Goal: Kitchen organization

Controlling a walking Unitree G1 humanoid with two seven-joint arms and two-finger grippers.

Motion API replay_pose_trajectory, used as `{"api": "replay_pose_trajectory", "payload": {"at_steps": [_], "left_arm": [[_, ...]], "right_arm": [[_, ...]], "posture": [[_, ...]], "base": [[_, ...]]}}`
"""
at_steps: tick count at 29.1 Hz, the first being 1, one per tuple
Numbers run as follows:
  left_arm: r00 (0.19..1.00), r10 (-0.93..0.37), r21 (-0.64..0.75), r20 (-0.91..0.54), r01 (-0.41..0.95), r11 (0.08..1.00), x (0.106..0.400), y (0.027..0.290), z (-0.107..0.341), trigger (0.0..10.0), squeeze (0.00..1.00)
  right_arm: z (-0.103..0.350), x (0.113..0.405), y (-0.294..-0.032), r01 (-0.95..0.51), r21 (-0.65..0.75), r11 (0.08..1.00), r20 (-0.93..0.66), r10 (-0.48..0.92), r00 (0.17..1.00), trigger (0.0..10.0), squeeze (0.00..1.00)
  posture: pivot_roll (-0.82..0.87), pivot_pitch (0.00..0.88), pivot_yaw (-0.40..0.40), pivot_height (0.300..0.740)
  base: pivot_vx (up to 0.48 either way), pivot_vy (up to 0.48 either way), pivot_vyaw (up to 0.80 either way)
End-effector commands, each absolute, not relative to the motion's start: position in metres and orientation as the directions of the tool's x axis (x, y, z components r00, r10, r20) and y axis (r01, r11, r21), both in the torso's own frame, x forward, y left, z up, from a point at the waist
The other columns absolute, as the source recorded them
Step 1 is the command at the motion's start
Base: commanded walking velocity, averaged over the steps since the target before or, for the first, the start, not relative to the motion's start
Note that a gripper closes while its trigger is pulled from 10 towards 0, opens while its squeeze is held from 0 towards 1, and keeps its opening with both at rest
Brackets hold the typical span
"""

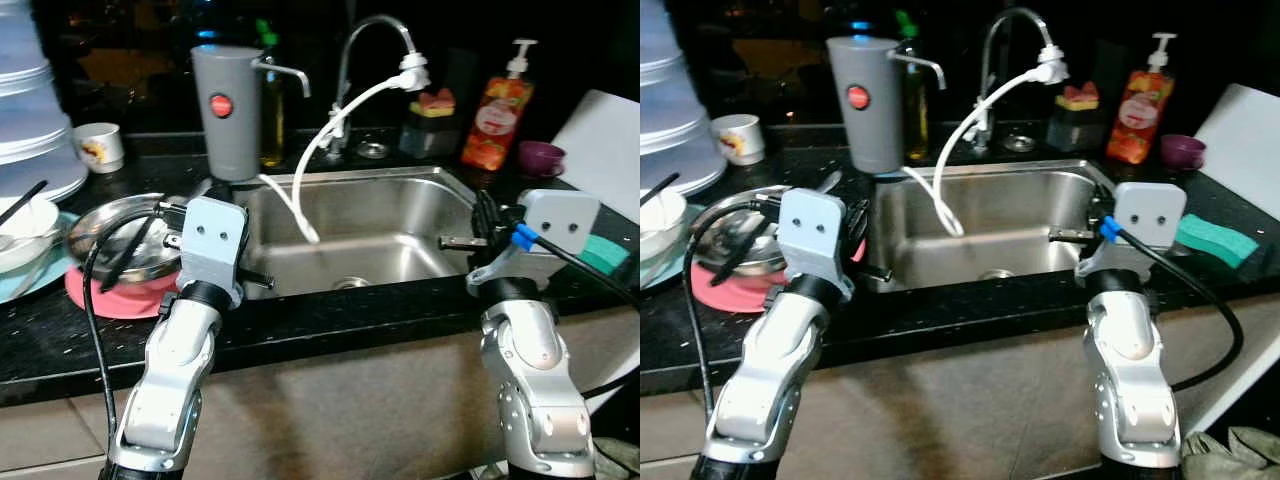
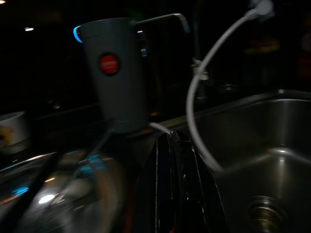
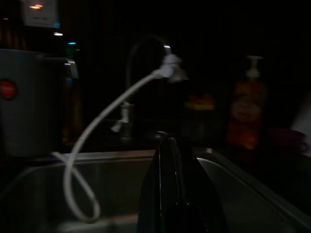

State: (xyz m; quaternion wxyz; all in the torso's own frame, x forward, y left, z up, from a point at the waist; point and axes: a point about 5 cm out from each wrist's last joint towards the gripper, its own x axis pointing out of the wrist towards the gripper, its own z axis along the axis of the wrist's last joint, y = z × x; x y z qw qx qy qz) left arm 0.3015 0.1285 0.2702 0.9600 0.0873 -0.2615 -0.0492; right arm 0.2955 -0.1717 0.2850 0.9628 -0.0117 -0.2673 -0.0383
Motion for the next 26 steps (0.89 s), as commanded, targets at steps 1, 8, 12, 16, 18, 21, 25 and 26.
{"api": "replay_pose_trajectory", "payload": {"at_steps": [1, 8, 12, 16, 18, 21, 25, 26], "left_arm": [[0.866, -0.14, 0.195, 0.479, 0.051, 0.979, 0.3015, 0.1289, 0.2675, 10.0, 0.0], [0.868, -0.145, 0.197, 0.475, 0.056, 0.979, 0.3016, 0.1278, 0.2674, 10.0, 0.0], [0.869, -0.145, 0.195, 0.473, 0.058, 0.979, 0.3019, 0.1276, 0.2671, 10.0, 0.0], [0.872, -0.144, 0.197, 0.468, 0.056, 0.979, 0.3024, 0.1277, 0.2661, 10.0, 0.0], [0.873, -0.144, 0.197, 0.467, 0.056, 0.979, 0.3022, 0.1279, 0.2662, 10.0, 0.0], [0.873, -0.144, 0.198, 0.465, 0.056, 0.979, 0.3023, 0.128, 0.2659, 10.0, 0.0], [0.875, -0.144, 0.199, 0.463, 0.056, 0.978, 0.3023, 0.1279, 0.2652, 10.0, 0.0], [0.875, -0.145, 0.2, 0.463, 0.056, 0.978, 0.3022, 0.1279, 0.2653, 10.0, 0.0]], "right_arm": [[0.2834, 0.2943, -0.1749, 0.094, 0.001, 0.996, 0.509, -0.082, 0.857, 10.0, 0.0], [0.2831, 0.2939, -0.1751, 0.097, 0.003, 0.995, 0.508, -0.085, 0.857, 10.0, 0.0], [0.2827, 0.2938, -0.1752, 0.097, 0.003, 0.995, 0.507, -0.085, 0.858, 10.0, 0.0], [0.2821, 0.2939, -0.1752, 0.096, 0.002, 0.995, 0.505, -0.084, 0.859, 10.0, 0.0], [0.2824, 0.2938, -0.1751, 0.095, 0.003, 0.995, 0.505, -0.084, 0.859, 10.0, 0.0], [0.2823, 0.2938, -0.1752, 0.095, 0.003, 0.995, 0.505, -0.083, 0.859, 10.0, 0.0], [0.282, 0.2939, -0.1755, 0.095, 0.002, 0.995, 0.504, -0.083, 0.86, 10.0, 0.0], [0.2821, 0.2939, -0.1755, 0.095, 0.002, 0.995, 0.504, -0.083, 0.86, 10.0, 0.0]], "posture": [[0.0, 0.091, -0.057, 0.74], [-0.01, 0.096, -0.054, 0.74], [-0.01, 0.096, -0.054, 0.74], [-0.01, 0.097, -0.055, 0.74], [-0.01, 0.1, -0.056, 0.74], [-0.01, 0.1, -0.056, 0.74], [-0.01, 0.101, -0.056, 0.74], [-0.01, 0.101, -0.056, 0.74]], "base": [[0.0, 0.0, 0.0], [0.0, 0.0, 0.0], [0.0, 0.0, 0.0], [0.0, 0.0, 0.0], [0.0, 0.0, 0.0], [0.0, 0.0, 0.0], [0.0, 0.0, 0.0], [0.0, 0.0, 0.0]]}}
